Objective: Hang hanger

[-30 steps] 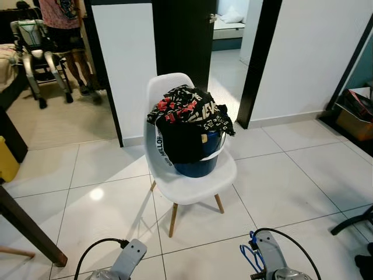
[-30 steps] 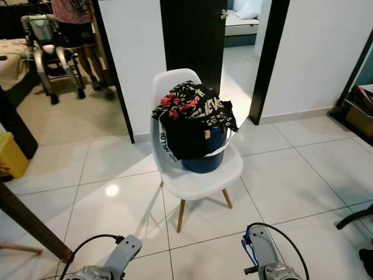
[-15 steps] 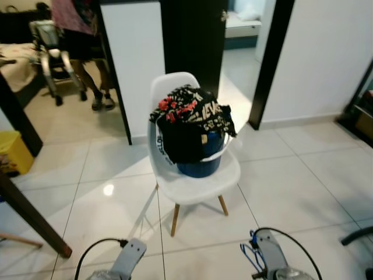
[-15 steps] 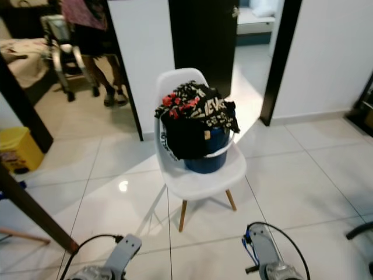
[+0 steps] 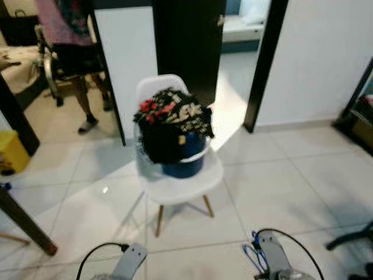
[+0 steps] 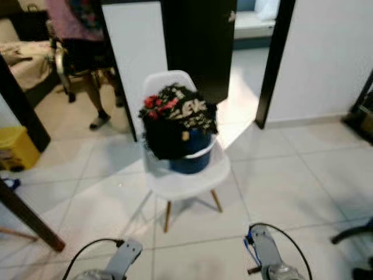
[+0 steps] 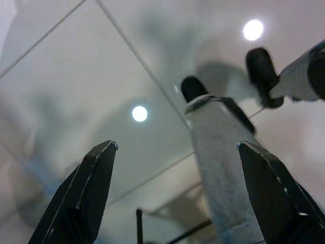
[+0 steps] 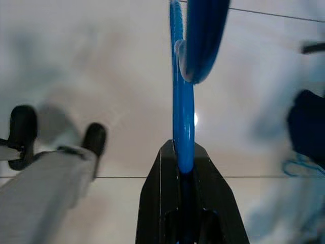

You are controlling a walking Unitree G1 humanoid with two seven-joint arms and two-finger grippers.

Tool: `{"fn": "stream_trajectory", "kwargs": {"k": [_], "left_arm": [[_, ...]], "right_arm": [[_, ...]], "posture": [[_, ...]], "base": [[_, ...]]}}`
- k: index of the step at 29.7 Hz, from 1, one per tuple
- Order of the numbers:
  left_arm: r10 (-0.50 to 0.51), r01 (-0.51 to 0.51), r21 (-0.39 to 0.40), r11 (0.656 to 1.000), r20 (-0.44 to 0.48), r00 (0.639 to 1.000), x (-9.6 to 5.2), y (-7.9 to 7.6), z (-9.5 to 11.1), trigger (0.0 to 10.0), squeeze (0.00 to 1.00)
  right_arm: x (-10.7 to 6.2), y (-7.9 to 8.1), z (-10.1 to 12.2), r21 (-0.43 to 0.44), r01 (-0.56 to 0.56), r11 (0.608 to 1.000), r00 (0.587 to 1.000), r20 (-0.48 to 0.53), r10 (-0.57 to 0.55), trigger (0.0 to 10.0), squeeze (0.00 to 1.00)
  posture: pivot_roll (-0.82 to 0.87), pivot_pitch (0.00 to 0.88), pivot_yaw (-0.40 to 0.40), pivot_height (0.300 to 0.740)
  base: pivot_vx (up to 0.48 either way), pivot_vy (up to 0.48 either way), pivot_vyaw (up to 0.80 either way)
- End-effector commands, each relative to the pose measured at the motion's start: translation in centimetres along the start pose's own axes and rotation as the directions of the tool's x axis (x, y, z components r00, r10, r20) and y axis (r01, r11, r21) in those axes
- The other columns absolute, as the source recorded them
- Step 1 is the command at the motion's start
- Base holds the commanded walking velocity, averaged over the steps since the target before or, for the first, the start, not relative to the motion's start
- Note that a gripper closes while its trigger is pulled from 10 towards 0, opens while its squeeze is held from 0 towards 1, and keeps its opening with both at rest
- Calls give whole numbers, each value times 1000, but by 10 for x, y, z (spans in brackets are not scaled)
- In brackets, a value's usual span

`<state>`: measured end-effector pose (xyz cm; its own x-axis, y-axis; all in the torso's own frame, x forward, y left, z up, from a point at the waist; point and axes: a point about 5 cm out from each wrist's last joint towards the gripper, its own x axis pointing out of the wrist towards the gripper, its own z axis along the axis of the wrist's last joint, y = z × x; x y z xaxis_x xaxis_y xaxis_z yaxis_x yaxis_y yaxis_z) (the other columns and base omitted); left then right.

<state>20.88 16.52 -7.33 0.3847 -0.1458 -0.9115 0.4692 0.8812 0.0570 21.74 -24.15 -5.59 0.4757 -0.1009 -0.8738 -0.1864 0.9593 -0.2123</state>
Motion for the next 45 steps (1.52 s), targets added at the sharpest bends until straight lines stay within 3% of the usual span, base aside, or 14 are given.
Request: {"fn": "stream_trajectory", "kwargs": {"k": [1, 13, 14, 17, 20, 22, 30, 32, 34, 36, 39, 41, 42, 45], "left_arm": [[18, -18, 9, 1000, -7, 1000, -1, 3, -1, 10000, 0], [106, -106, -5, 994, 46, 993, -1, 8, 3, 10000, 0], [146, -141, -57, 988, 82, 986, -1, 9, 4, 10000, 0], [156, -150, -71, 986, 91, 984, -1, 10, 4, 10000, 0], [255, -191, -288, 939, 207, 944, -4, 11, 8, 10000, 0], [286, -196, -343, 919, 237, 928, -5, 12, 9, 10000, 0], [346, -172, -451, 876, 336, 876, -9, 13, 15, 10000, 0], [425, -202, -428, 881, 527, 736, -48, 85, 89, 10000, 0], [425, -202, -428, 881, 527, 736, -48, 85, 89, 10000, 0], [444, -202, -416, 887, 642, 625, -80, 114, 130, 10000, 0], [441, -193, -414, 890, 669, 598, -84, 116, 136, 10000, 0], [424, -172, -396, 902, 735, 528, -97, 119, 149, 10000, 0], [424, -172, -396, 902, 735, 528, -97, 119, 149, 10000, 0], [414, -157, -386, 909, 790, 452, -112, 126, 164, 10000, 0]], "right_arm": [[1, 6, 3, -9, -16, 1000, 1000, 12, 16, 10000, 0], [1, 6, 5, -11, -26, 1000, 999, 27, 26, 10000, 0], [1, 6, 5, -11, -27, 1000, 999, 29, 28, 10000, 0], [1, 6, 5, -11, -28, 1000, 999, 29, 28, 10000, 0], [1, 7, 5, -4, -29, 1000, 999, 34, 29, 10000, 0], [1, 7, 5, -2, -31, 1000, 999, 38, 31, 10000, 0], [0, 7, 7, -6, -52, 999, 997, 62, 52, 10000, 0], [0, 8, 8, -20, -68, 997, 995, 69, 69, 10000, 0], [0, 8, 8, -20, -68, 997, 995, 69, 69, 10000, 0], [0, 8, 8, -11, -65, 998, 995, 73, 66, 10000, 0], [0, 8, 8, -9, -60, 998, 995, 73, 61, 10000, 0], [0, 7, 7, -12, -50, 999, 996, 68, 51, 10000, 0], [0, 7, 7, -12, -50, 999, 996, 68, 51, 10000, 0], [0, 7, 7, -14, -50, 999, 997, 66, 50, 10000, 0]], "posture": [[-9, 0, 6, 740], [-9, 0, 7, 740], [-9, 0, 7, 740], [-9, 0, 7, 740], [-20, 0, 9, 740], [-20, 0, 7, 740], [-8, 0, -4, 740], [-1, 0, -11, 740], [-1, 0, -11, 740], [-1, 0, -12, 740], [-1, 0, -12, 740], [-1, 0, -13, 740], [-1, 0, -13, 740], [2, 0, -11, 740]], "base": [[0, 0, 0], [0, 0, 0], [0, 0, 0], [0, 0, 0], [0, 0, 0], [0, 0, 0], [0, 0, 0], [246, 0, 678], [247, 0, 800], [244, 0, 400], [252, 0, 0], [259, 0, 0], [259, 0, 0], [270, 0, 0]]}}
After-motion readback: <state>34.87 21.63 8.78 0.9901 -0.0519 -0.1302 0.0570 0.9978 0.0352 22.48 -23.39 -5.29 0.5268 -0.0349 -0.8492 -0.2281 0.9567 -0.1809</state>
